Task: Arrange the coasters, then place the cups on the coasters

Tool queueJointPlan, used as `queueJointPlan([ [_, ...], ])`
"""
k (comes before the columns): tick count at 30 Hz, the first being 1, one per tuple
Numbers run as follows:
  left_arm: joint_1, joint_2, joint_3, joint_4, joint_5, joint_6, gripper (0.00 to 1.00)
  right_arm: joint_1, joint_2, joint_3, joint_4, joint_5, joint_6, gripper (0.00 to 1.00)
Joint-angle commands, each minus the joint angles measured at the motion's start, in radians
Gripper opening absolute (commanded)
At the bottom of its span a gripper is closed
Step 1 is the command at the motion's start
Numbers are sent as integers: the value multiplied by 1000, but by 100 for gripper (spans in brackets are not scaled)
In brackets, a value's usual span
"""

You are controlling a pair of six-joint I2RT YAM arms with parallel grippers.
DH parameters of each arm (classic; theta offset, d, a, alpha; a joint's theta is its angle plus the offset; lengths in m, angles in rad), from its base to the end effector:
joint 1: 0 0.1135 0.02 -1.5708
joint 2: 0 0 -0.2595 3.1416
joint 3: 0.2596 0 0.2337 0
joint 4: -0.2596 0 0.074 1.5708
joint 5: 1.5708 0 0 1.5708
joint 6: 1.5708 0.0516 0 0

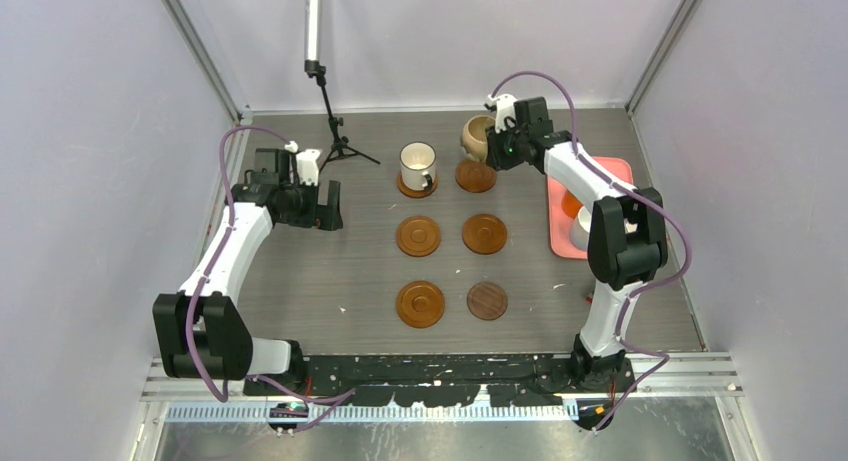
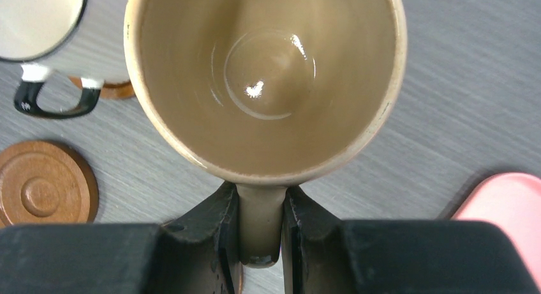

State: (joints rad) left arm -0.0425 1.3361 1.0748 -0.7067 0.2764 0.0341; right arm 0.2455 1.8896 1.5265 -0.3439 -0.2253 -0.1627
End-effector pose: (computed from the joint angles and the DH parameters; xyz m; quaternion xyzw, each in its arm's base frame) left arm 0.2626 -0.0253 0.2636 0.0771 0.9436 -0.1328 0.2935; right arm 0.4126 0.1153 0.2550 -0.2290 0.8741 0.1192 0.4114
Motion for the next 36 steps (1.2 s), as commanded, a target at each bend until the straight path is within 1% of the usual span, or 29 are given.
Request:
queueJointPlan([
  [1,7,-20,16,29,3,0,100,22,-50,-24,133,23,-12,0],
  [7,7,-20,4,30,10,-8,100,34,-42,-66,159,43,-6,0],
  [18,6,-13,15,29,11,-14,100,51,9,-95,206,72,-9,0],
  [36,7,-2,19,28,16,-17,100,73,24,-133,197,102,2,0],
])
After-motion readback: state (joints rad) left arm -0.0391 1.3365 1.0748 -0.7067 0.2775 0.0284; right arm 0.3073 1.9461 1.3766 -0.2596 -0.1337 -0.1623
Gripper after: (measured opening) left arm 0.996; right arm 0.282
